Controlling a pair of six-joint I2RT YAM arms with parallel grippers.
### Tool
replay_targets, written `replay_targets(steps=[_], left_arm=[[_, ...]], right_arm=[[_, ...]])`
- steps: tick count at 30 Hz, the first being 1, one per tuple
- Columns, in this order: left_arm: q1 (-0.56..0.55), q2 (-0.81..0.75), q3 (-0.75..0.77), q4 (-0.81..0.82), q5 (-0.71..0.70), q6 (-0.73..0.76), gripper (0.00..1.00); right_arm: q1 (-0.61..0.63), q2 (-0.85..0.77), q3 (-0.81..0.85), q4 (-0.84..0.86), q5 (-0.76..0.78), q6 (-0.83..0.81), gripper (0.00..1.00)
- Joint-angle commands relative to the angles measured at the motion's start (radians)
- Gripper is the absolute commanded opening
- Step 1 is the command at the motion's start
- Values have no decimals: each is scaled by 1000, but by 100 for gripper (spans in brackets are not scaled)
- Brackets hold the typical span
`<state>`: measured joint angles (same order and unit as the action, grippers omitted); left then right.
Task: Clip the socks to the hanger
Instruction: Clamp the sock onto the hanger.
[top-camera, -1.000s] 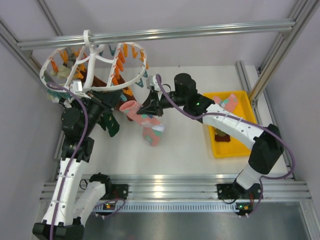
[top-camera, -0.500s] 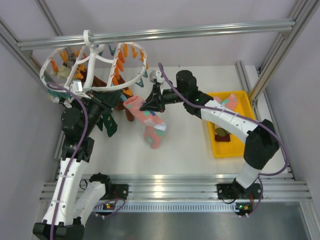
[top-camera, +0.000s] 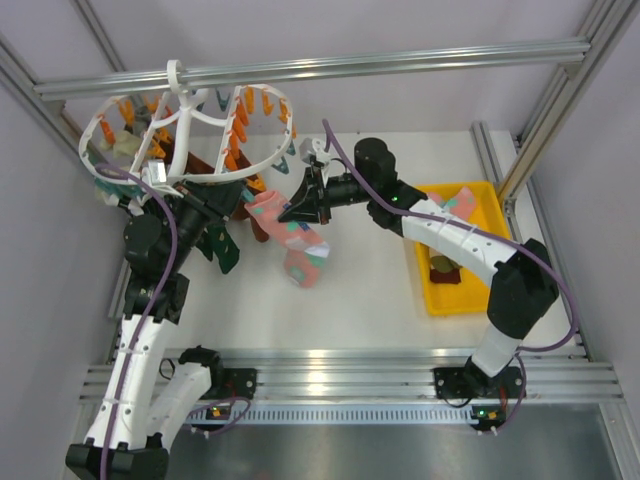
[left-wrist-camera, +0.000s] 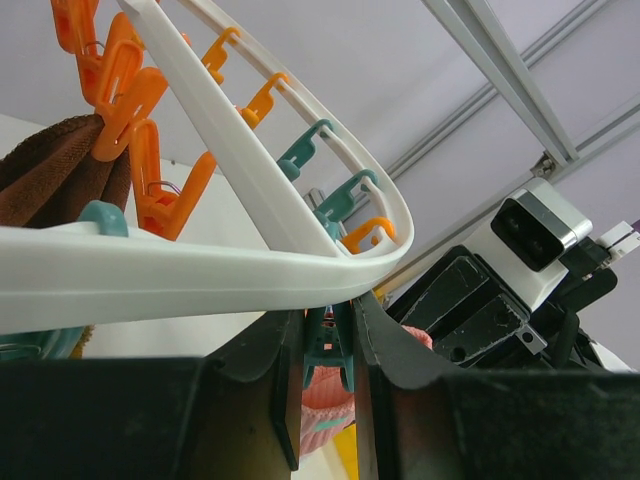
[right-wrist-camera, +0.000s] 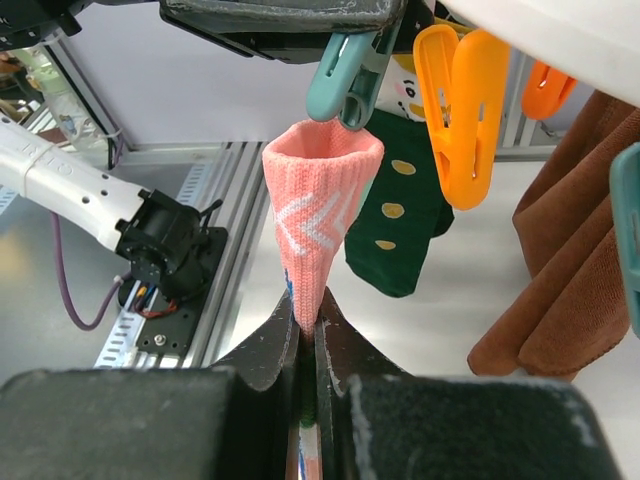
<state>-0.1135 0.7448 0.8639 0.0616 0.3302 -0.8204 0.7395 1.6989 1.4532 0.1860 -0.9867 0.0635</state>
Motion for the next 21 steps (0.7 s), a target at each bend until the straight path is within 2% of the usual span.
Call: replay_targets(steps=[1, 21], left_arm=[[-3, 4, -8, 24, 36, 15, 0], [-2, 4, -6, 17, 38, 23, 0]], right_arm=[[3, -45, 19, 58, -26, -5, 0], [-5, -61, 22, -2, -30, -45, 0]])
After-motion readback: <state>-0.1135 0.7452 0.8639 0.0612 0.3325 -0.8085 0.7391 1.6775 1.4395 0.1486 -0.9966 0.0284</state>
